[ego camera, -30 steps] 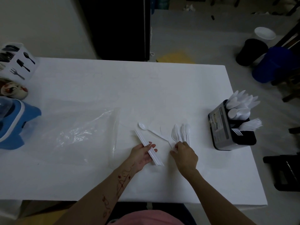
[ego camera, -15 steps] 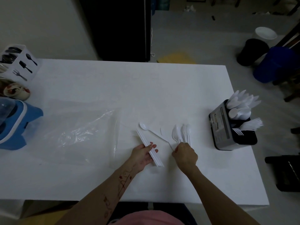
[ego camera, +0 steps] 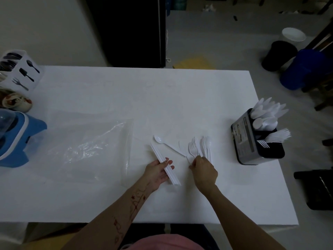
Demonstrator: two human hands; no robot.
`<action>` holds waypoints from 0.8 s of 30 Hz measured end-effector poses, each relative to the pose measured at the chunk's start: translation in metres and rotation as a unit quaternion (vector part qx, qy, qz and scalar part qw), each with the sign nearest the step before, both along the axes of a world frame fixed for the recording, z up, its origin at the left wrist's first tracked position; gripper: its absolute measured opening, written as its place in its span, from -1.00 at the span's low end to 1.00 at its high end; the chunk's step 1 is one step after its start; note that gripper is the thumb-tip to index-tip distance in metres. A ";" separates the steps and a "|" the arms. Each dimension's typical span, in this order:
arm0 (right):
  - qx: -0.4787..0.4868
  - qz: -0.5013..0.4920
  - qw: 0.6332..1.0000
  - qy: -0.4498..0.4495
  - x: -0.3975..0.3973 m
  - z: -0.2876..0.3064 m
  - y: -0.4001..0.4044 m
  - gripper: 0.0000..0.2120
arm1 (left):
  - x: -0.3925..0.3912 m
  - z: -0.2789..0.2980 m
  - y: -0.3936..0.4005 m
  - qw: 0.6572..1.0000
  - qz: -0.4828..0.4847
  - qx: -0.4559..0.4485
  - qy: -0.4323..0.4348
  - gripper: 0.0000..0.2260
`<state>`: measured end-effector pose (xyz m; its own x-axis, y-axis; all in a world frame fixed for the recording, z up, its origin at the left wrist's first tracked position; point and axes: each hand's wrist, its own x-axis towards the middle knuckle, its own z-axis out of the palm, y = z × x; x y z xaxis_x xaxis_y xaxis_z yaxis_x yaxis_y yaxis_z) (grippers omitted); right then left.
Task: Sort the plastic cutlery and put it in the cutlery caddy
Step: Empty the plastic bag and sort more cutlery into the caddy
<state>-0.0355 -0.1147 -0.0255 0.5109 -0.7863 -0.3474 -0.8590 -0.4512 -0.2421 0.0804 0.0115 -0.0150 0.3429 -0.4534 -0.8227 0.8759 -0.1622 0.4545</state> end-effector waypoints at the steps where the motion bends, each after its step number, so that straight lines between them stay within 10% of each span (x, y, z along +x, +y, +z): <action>1: 0.009 -0.004 1.000 0.005 0.001 0.000 -0.001 -0.85 | 0.000 -0.001 0.000 1.000 0.000 0.000 0.000 -0.90; 12: 0.049 -0.010 0.999 0.000 0.000 0.005 -0.007 -0.90 | -0.003 0.000 -0.002 1.000 -0.005 -0.004 -0.002 -0.88; 24: 0.115 0.012 0.970 -0.216 -0.003 0.015 -0.003 -0.84 | 0.000 0.005 -0.011 1.000 -0.014 -0.006 -0.013 -0.87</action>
